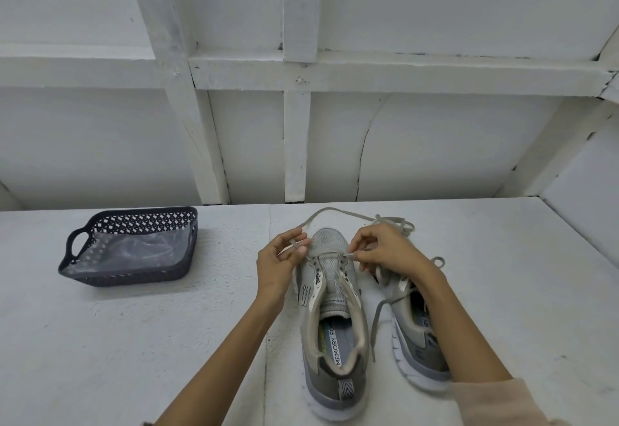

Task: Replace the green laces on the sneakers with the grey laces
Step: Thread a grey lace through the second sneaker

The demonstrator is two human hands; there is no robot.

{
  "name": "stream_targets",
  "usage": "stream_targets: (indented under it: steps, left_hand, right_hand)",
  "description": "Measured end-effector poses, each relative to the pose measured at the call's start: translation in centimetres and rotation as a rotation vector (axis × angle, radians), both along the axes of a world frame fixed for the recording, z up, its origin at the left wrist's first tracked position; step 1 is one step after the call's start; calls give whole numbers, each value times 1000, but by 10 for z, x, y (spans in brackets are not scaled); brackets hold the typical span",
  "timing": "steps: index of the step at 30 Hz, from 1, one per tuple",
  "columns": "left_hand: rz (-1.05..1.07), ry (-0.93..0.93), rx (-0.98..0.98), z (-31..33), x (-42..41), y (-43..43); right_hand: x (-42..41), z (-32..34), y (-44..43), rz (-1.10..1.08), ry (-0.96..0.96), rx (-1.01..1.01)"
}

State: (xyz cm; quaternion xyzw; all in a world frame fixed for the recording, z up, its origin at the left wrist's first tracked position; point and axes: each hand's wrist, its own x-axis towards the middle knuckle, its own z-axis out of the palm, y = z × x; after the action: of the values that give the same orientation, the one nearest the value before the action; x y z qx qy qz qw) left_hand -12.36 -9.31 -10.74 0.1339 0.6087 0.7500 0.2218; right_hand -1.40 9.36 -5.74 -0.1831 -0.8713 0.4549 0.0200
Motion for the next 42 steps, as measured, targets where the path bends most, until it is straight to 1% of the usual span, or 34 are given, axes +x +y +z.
stream_targets:
  steps: [8,17,23,28,32,37,39,42]
  left_hand:
    - [99,-21,42,-3,7,7]
    - [229,28,43,-7,16,9]
    - [246,-17,71,-6,19,12]
    - [245,1,41,-10,21,11]
    - [228,72,-6,-11,23,8]
    - [152,224,-85,-12,19,3]
    - [130,339,-149,-14,14,1]
    - [111,572,-305,-14,3,-4]
  right_hand:
    - [0,-2,0,-11,-16,44]
    - [-2,-2,-4,-13,-15,161]
    - [-1,-1,-4,-11,-22,182]
    - [-3,1,-7,8,-28,227]
    - [-5,4,-11,23,-42,305]
    - [-11,6,-18,81,-50,419]
    - [-14,6,-20,97,-59,478]
    - [-13,5,-19,71,-72,498]
